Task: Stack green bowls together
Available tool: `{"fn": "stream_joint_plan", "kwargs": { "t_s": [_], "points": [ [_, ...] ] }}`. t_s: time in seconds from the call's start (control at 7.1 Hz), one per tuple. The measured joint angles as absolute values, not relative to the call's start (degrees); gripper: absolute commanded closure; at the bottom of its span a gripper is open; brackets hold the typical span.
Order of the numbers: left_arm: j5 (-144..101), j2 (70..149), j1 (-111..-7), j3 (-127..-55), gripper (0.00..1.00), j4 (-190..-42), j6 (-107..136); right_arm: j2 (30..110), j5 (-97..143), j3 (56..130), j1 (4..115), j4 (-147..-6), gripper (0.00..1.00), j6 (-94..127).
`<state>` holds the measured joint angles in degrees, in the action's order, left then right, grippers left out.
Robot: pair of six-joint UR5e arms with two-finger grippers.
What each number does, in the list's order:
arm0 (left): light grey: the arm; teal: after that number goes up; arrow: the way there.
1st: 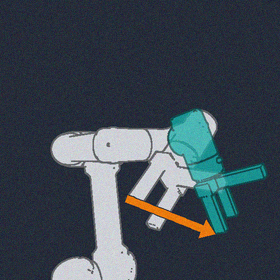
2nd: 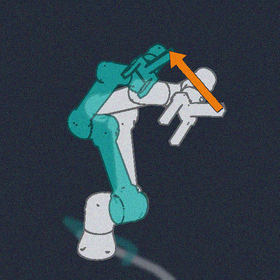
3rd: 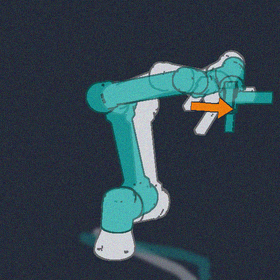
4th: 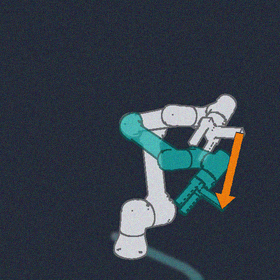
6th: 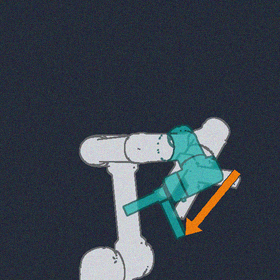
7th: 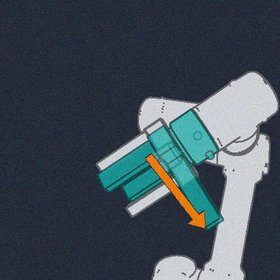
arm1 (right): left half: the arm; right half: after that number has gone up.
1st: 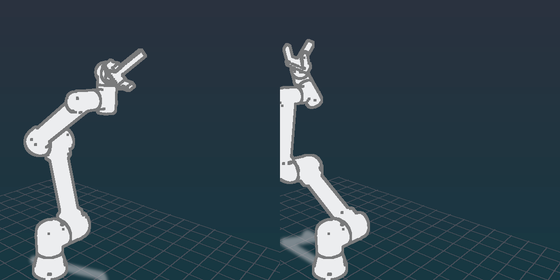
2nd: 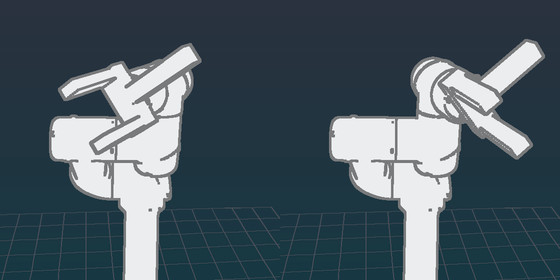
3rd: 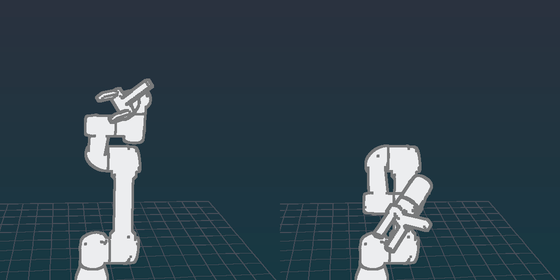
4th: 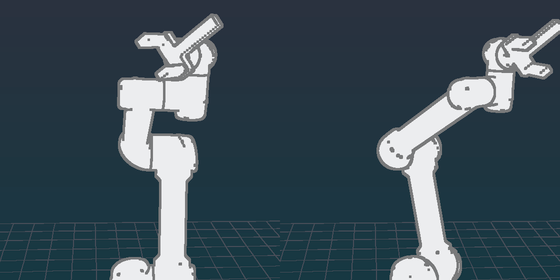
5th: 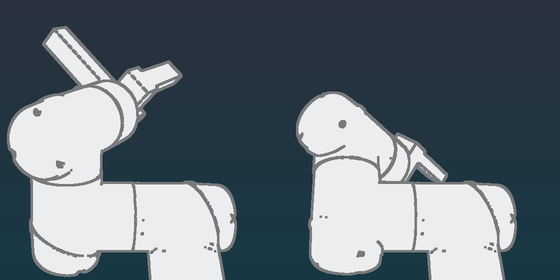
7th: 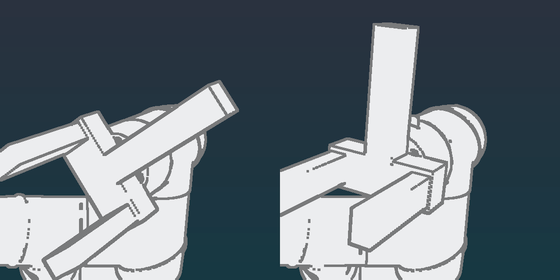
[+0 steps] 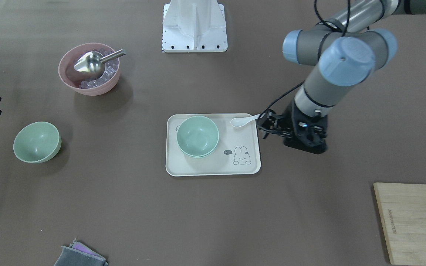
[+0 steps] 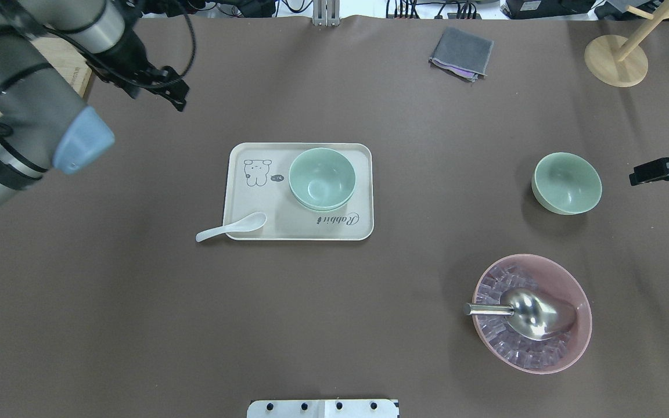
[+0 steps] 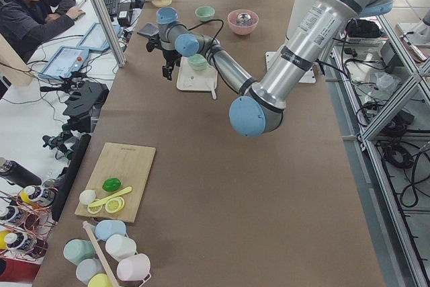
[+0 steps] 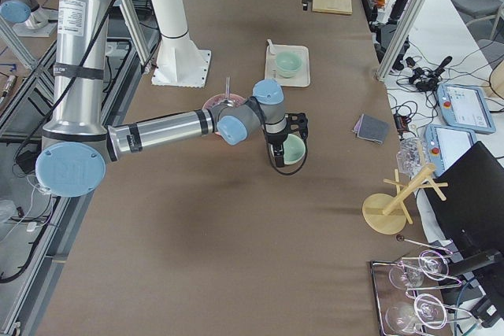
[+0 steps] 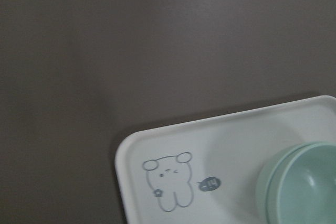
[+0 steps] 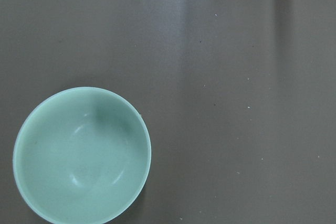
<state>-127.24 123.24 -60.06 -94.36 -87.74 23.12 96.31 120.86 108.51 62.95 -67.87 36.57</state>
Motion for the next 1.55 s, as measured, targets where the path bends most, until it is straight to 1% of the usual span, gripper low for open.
{"fn": "stream_joint_plan", "kwargs": {
  "t_s": [0.28, 0.42, 0.56, 0.7, 1.13, 1.27, 1.41, 1.55],
  "points": [
    [-130.27, 115.36, -71.33, -94.69, 0.02, -84.86, 2.54, 94.66, 120.79, 106.88, 61.92, -68.06, 0.01, 38.67],
    [-131.15, 110.74, -74.43, -94.04, 0.02, -84.52, -4.57, 93.42, 120.56, 105.37, 61.0, -68.0, 0.04, 41.2],
    [-131.75, 107.06, -76.04, -93.51, 0.02, -84.58, -8.16, 92.33, 119.85, 103.55, 59.73, -67.74, 0.14, 43.63],
    [-132.03, 104.86, -76.67, -93.57, 0.02, -85.04, -9.58, 91.61, 118.92, 102.03, 58.33, -67.43, 0.31, 45.89],
    [-132.18, 103.03, -77.01, -94.71, 0.02, -86.0, -10.32, 90.2, 117.15, 99.4, 55.78, -67.16, 0.52, 52.0],
    [-132.17, 102.66, -77.01, -94.9, 0.02, -86.08, -10.34, 89.76, 117.04, 98.73, 55.45, -67.15, 0.62, 52.52],
    [-132.13, 102.49, -77.01, -94.94, 0.02, -86.09, -10.27, 89.21, 117.0, 97.99, 55.2, -67.15, 0.66, 52.78],
    [-132.11, 102.44, -77.0, -94.94, 0.02, -86.09, -10.18, 88.73, 116.99, 97.49, 55.02, -67.15, 0.83, 53.21]
  ]
}}
